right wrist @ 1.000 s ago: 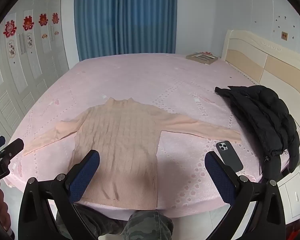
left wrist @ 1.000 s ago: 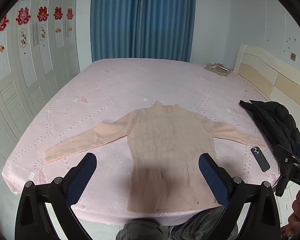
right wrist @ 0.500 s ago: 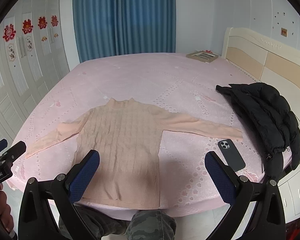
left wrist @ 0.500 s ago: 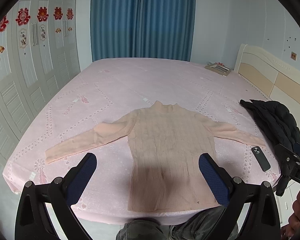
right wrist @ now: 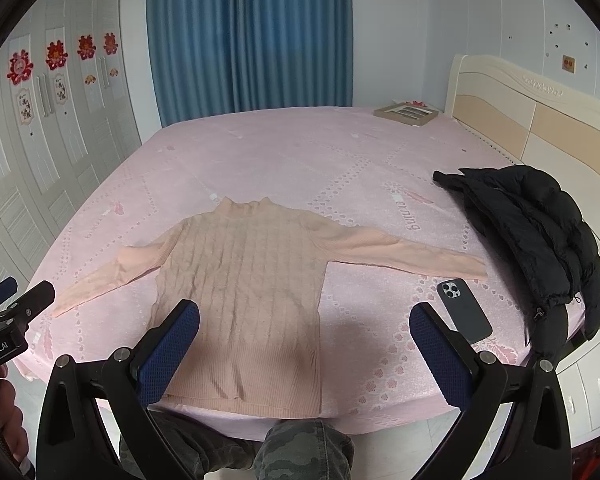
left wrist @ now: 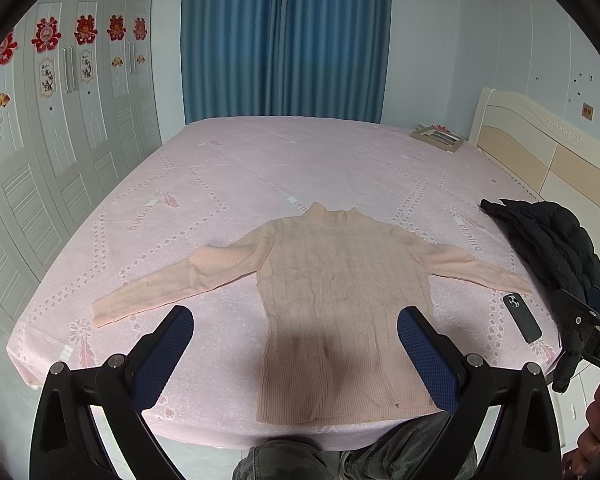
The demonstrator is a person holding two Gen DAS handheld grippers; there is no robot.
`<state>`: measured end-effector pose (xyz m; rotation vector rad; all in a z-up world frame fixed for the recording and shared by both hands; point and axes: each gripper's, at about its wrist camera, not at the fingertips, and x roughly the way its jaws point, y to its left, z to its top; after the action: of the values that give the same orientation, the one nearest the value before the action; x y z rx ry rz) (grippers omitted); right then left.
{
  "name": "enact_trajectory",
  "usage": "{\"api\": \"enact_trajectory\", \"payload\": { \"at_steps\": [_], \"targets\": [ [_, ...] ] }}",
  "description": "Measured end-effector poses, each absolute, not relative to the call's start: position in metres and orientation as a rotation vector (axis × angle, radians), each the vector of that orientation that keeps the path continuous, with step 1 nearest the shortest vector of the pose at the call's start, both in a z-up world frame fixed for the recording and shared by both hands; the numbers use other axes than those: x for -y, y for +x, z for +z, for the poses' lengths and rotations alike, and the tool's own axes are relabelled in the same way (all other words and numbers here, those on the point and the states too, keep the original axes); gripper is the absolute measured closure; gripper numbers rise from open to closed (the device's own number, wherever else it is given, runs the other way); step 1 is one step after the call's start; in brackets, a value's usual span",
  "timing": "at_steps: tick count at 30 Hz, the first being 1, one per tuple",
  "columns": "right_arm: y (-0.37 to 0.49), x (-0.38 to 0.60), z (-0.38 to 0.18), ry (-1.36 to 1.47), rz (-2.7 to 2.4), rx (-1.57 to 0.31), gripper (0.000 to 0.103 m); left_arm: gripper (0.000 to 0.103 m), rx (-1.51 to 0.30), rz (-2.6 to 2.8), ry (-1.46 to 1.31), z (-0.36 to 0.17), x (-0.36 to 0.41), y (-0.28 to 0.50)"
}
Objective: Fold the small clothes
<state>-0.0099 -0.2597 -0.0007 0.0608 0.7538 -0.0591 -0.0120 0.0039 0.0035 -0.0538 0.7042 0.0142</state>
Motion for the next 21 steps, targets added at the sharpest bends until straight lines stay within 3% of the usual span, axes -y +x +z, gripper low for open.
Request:
{"api": "enact_trajectory", "payload": {
  "at_steps": [21],
  "targets": [
    [-0.0125, 0.2602, 0.0029, 0.062, -0.049, -0.749, 0.0, 0.001, -0.696, 0.01, -0.055, 0.009, -0.0081, -0.014]
  ]
}}
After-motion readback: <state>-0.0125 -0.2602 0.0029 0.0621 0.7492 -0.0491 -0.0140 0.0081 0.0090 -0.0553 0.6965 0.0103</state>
